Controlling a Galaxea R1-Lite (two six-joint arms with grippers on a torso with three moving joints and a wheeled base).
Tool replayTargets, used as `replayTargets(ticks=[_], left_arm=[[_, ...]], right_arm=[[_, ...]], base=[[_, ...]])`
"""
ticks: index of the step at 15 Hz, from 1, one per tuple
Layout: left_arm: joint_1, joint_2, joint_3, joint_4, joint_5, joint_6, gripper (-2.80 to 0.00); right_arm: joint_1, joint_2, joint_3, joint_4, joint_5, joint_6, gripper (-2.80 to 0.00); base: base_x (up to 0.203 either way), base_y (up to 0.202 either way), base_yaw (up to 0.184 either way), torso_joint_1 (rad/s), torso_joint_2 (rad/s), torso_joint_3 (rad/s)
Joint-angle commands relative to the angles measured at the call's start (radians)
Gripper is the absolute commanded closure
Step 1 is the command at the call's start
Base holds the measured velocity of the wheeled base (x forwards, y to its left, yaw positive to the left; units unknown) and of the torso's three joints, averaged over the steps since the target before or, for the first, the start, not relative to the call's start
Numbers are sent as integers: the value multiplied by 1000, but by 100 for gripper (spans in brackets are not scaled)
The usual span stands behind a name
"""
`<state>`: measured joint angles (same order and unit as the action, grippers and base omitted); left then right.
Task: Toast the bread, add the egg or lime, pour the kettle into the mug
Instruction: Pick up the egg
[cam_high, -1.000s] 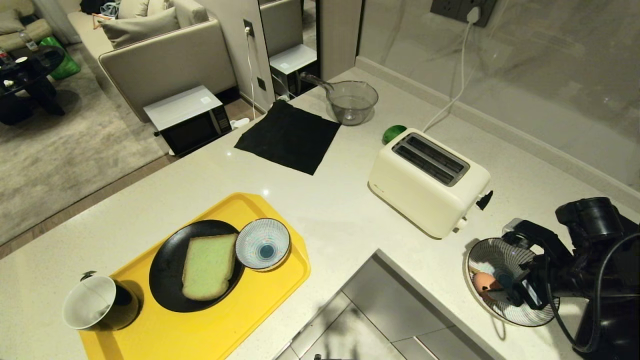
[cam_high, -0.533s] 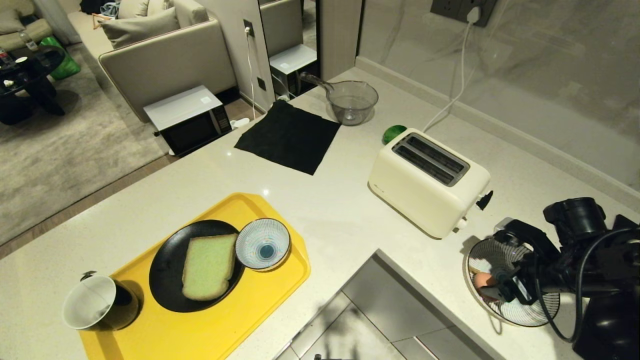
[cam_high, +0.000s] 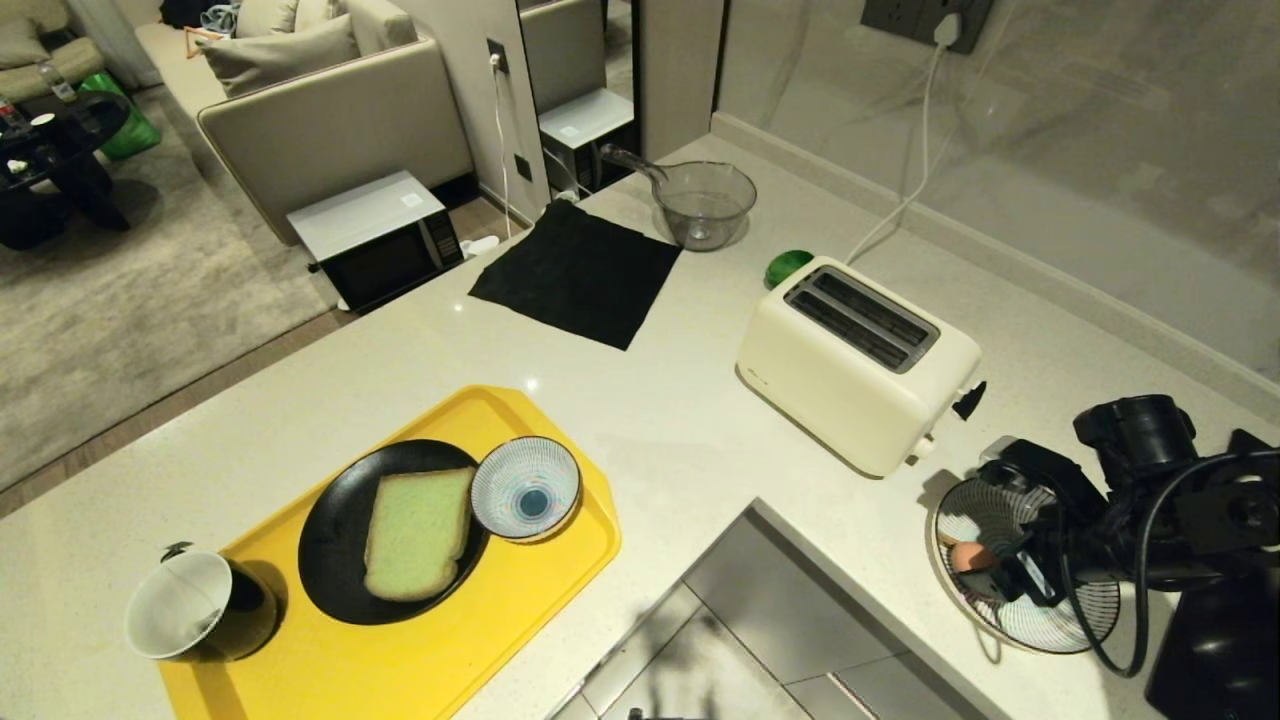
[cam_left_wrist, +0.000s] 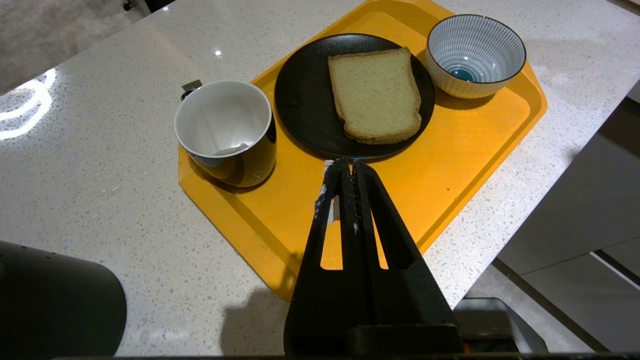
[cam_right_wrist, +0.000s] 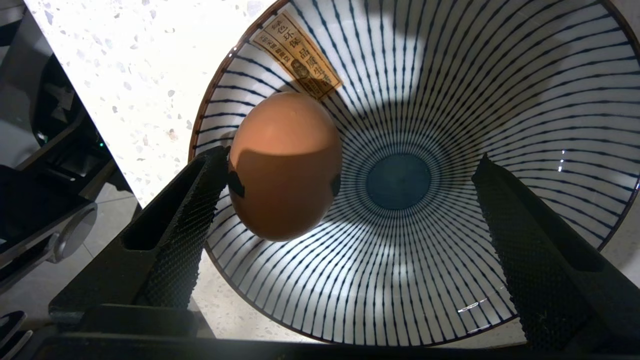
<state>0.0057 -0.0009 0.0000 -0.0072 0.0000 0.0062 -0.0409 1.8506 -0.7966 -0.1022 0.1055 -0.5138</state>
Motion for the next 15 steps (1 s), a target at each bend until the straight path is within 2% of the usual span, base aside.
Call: replayTargets(ticks=[1, 15], left_arm=[[0, -1, 0, 0, 1, 1, 0], [0, -1, 0, 0, 0, 1, 0]], right_arm=[[1, 7, -6, -1, -1, -3, -280], [7, 39, -38, -2, -4, -5, -280]], base=[[0, 0, 0, 0, 0, 0], [0, 0, 0, 0, 0, 0]])
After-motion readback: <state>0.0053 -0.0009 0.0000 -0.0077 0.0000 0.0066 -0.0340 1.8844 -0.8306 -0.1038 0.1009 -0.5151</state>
